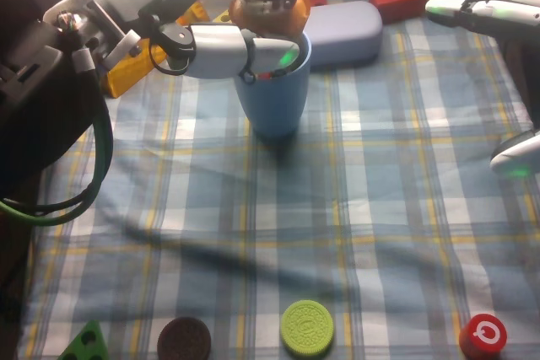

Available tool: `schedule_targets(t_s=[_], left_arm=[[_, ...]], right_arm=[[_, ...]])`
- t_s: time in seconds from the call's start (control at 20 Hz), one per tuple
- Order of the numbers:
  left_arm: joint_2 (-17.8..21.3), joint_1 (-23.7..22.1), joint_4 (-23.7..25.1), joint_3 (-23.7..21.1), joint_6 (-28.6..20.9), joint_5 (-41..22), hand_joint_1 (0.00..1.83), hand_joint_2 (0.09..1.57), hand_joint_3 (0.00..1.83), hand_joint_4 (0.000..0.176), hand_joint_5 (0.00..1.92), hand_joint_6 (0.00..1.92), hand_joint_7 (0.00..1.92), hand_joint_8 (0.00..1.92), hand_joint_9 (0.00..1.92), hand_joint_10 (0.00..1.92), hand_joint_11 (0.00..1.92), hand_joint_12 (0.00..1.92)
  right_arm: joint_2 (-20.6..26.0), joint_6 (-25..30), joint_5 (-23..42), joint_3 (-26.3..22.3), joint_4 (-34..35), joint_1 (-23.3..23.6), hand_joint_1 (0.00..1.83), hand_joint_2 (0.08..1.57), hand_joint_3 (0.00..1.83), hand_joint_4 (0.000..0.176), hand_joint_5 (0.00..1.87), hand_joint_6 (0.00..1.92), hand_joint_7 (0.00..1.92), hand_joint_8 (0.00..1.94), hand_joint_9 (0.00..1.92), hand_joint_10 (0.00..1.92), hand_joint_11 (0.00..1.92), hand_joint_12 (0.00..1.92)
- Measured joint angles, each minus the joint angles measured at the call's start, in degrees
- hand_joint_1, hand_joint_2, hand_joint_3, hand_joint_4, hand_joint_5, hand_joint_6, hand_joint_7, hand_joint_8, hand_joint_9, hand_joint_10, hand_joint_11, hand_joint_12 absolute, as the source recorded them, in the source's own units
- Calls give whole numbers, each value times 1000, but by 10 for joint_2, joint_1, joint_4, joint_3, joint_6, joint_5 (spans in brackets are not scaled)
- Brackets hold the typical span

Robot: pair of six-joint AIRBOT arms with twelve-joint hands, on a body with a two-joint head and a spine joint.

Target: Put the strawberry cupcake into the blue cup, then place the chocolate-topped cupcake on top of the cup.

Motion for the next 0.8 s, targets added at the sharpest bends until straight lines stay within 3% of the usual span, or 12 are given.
schedule_targets(t_s=[0.05,0.1,0.15,0.25,0.3,0.45,0.5,0.55,0.6,0.65,0.7,0.8], left_arm=[[0,0,0,0,0,0,970,1079,5,159,950,742,509,20,202,22,0,0],[0,0,0,0,0,-1,871,1021,0,76,719,300,516,9,188,8,0,0],[0,0,0,0,0,0,825,1024,0,66,788,116,505,2,187,2,0,0],[0,0,0,0,0,0,891,1014,0,92,705,22,492,1,173,3,0,0],[0,0,0,0,0,-1,902,1013,0,95,709,20,492,1,174,3,0,0],[0,0,-1,0,0,-1,691,1012,0,53,713,3,495,3,176,3,0,0],[0,0,-2,0,0,-1,685,1019,1,70,788,11,489,0,177,1,0,0],[0,0,-2,0,0,0,767,1006,0,78,793,7,485,0,181,2,0,0],[0,0,-1,0,0,-1,814,990,0,78,785,2,484,0,182,2,0,0],[0,0,-1,0,0,-1,749,995,0,76,589,0,470,0,171,0,0,0],[0,1,-2,0,0,0,630,1001,0,82,496,0,465,0,172,1,0,0],[0,0,-2,0,0,-3,519,1000,0,71,521,12,471,2,178,3,0,0]], right_arm=[[0,0,0,0,0,0,349,764,0,90,0,0,0,0,0,0,0,0],[0,0,0,0,0,0,348,758,0,97,0,0,4,1,0,0,0,0],[0,0,0,0,0,0,339,756,0,90,0,0,8,3,0,0,0,0],[0,0,0,0,0,0,303,756,0,101,0,0,3,0,0,0,0,0],[0,0,0,0,0,0,298,757,0,102,0,0,3,0,0,0,0,0],[0,0,0,0,0,0,307,755,0,80,0,0,12,3,0,0,0,0],[0,0,0,0,0,0,330,757,0,96,0,0,2,0,0,0,0,0],[0,0,0,0,0,0,340,753,0,93,0,0,0,0,0,0,0,0],[0,0,0,0,0,0,334,755,0,87,0,0,2,1,0,0,0,0],[0,0,0,0,0,0,325,750,0,97,0,0,1,0,0,0,0,0],[0,0,0,0,0,0,316,757,1,81,0,0,10,4,0,0,0,0],[0,0,0,0,0,0,335,754,0,91,0,0,5,1,0,0,0,0]])
